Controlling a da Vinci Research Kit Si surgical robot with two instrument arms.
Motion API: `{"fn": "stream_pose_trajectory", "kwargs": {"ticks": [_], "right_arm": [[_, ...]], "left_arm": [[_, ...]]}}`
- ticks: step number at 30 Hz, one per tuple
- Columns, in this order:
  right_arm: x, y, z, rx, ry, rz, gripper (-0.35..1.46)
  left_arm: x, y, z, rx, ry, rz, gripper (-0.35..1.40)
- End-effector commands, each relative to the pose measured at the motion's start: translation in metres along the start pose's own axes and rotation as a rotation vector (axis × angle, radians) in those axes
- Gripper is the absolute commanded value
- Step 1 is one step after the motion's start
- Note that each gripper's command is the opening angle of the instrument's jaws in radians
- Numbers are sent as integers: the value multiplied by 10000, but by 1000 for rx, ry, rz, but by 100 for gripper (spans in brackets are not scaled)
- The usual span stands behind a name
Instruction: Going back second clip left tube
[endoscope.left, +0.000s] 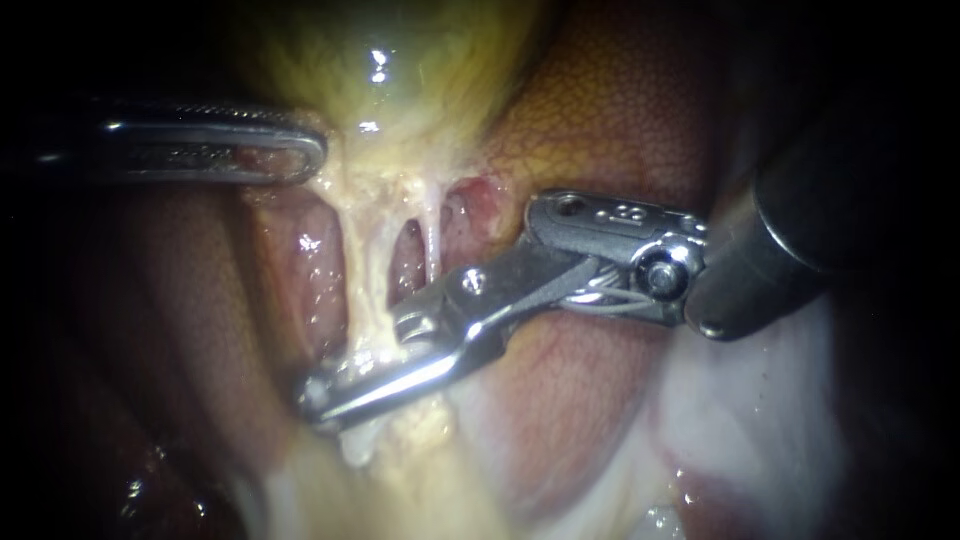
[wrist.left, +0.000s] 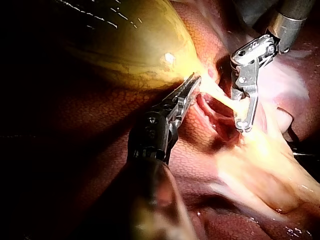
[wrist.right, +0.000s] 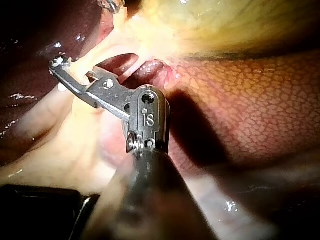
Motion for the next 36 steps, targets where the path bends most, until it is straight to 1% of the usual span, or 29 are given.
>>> {"fn": "stream_pose_trajectory", "kwargs": {"ticks": [1,4,5,6,7,9,11,13,16,17,20,22,24,25,26,27,32,34,35,36], "right_arm": [[0,0,0,-4,2,0,-35],[0,0,0,-10,-6,0,-35],[0,1,1,-22,-21,-11,-16],[0,2,1,-41,-30,-28,-1],[-1,3,2,-67,-41,-34,10],[-4,5,2,-116,-64,-35,25],[-8,8,1,-151,-76,-36,33],[-13,10,0,-171,-78,-36,37],[-20,10,-2,-224,-64,-39,41],[-23,8,-3,-258,-53,-40,41],[-28,3,-5,-329,-30,-37,44],[-31,-7,-8,-385,-13,-37,45],[-34,-18,-11,-435,-7,-77,45],[-34,-24,-12,-466,0,-82,45],[-35,-27,-13,-489,3,-96,45],[-36,-31,-14,-519,-3,-130,46],[-38,-44,-20,-633,-1,-195,48],[-38,-47,-22,-646,-1,-199,48],[-39,-50,-23,-645,-6,-211,48],[-39,-52,-25,-631,-9,-213,48]], "left_arm": [[0,0,0,0,0,0,-35],[0,0,-1,0,0,0,-35],[0,0,-1,1,0,0,-35],[0,0,-1,1,0,0,-35],[0,0,-1,1,0,0,-35],[0,0,-1,1,0,0,-35],[0,0,-1,1,0,0,-35],[0,0,-1,1,0,0,-35],[0,0,-1,1,0,0,-35],[0,0,-1,1,0,0,-35],[0,0,-2,1,0,0,-35],[0,0,-2,1,0,0,-35],[0,0,-3,1,0,0,-35],[0,0,-3,1,0,0,-35],[0,0,-3,1,0,0,-35],[0,0,-3,1,0,0,-35],[0,0,-3,1,0,0,-35],[0,-1,-3,1,0,0,-35],[0,-1,-3,1,0,0,-35],[0,-1,-3,1,0,0,-35]]}}
